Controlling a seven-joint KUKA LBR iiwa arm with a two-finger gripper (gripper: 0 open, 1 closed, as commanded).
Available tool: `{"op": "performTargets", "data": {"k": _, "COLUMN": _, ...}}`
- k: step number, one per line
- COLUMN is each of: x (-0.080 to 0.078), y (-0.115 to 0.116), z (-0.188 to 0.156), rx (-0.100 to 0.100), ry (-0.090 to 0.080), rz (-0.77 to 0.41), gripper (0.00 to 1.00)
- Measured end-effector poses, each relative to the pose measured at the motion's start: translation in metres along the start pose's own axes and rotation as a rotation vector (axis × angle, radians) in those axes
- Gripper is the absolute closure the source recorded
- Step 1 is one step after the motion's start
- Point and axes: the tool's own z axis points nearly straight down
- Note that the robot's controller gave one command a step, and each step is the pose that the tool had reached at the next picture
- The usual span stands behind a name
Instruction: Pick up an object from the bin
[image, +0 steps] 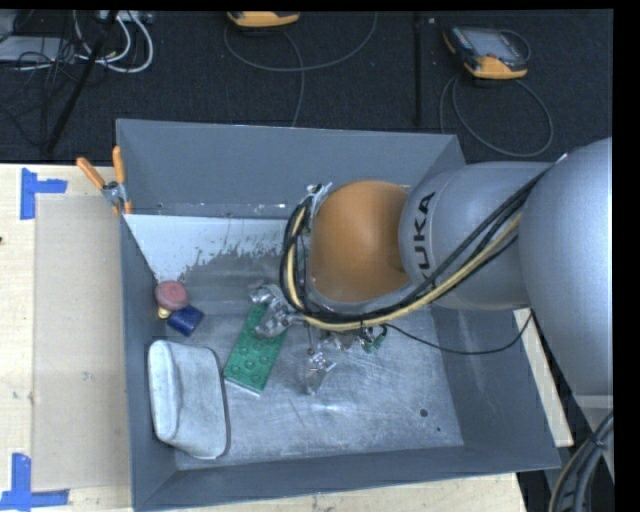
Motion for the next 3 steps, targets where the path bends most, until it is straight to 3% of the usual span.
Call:
{"op": "performTargets", "data": {"k": 1, "x": -0.002, "y": -0.002, "z": -0.005, "rx": 0.003, "ry": -0.005, "rz": 0.004, "gripper": 1.0}}
{"op": "performTargets", "data": {"k": 2, "x": 0.006, "y": -0.01, "z": -0.104, "rx": 0.006, "ry": -0.005, "rz": 0.032, "gripper": 1.0}}
{"op": "performTargets", "data": {"k": 3, "x": 0.025, "y": -0.019, "z": -0.217, "rx": 0.008, "ry": -0.008, "rz": 0.003, "gripper": 1.0}}
